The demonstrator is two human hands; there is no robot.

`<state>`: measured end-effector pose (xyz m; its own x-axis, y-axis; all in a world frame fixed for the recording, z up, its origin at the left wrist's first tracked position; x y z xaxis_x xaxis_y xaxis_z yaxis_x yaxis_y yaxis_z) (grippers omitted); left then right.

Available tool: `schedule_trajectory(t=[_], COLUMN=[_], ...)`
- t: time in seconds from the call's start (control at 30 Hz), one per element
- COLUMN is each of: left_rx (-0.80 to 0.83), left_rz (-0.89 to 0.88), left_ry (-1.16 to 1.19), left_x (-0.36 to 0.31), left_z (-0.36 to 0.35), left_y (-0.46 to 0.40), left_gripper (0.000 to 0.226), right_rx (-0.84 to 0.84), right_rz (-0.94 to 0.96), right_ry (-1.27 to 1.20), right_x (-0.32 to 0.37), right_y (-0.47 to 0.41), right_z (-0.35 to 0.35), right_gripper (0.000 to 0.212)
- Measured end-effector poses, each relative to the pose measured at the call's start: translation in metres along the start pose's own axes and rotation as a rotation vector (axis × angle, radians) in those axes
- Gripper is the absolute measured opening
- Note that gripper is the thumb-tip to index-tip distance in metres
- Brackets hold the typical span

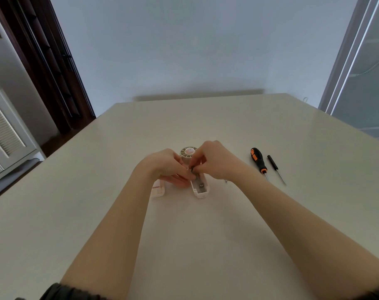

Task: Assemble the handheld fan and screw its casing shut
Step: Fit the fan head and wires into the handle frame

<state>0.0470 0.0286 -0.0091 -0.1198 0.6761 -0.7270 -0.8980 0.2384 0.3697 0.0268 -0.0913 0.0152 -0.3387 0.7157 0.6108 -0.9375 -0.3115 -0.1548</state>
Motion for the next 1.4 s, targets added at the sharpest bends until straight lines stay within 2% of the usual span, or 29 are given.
schedule_trajectory(t=[0.73,1.0,1.2,1.4], left_rx=[0.007,-0.003,-0.019,-0.025], left_rz=[0.047,0.061,0.070,0.068], left_ry=[0.031,0.019,0.021,0.022], left_x=[0.0031,0.0032,0.0021,0.0021], left_z=[-0.0030,-0.0046,-0.0066,-0.0064], left_y=[-0.0027,-0.0033,-0.0034,-0.0030], left_gripper=[0.013,0.022,0.017,0.022], right_rx=[0.024,0.027,0.037,0.041], right_rz=[0.023,0.010,0.011,0.012], right_ry=[0.081,0.096,0.097,0.123], right_x=[-0.0002,-0.0037,-0.0041,-0.0045], right_y=[-0.0019,-0.0034,-0.0048,-0.0059], right_z=[-0.0045,-0.0064,-0.0075,-0.0090], right_gripper=[0.018,0.018,0.020,0.021])
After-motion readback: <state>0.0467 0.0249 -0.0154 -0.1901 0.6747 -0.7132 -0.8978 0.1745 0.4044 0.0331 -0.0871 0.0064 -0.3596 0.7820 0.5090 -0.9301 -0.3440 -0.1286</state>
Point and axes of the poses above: each hand's wrist, its own y-axis away from the middle knuckle, its own z-axis out of the back of the hand, x = y × z, the point moved 5 cm from there along -y, towards the middle knuckle, and after that the axes turned 6 degrees about -y, right-handed, at the moved point
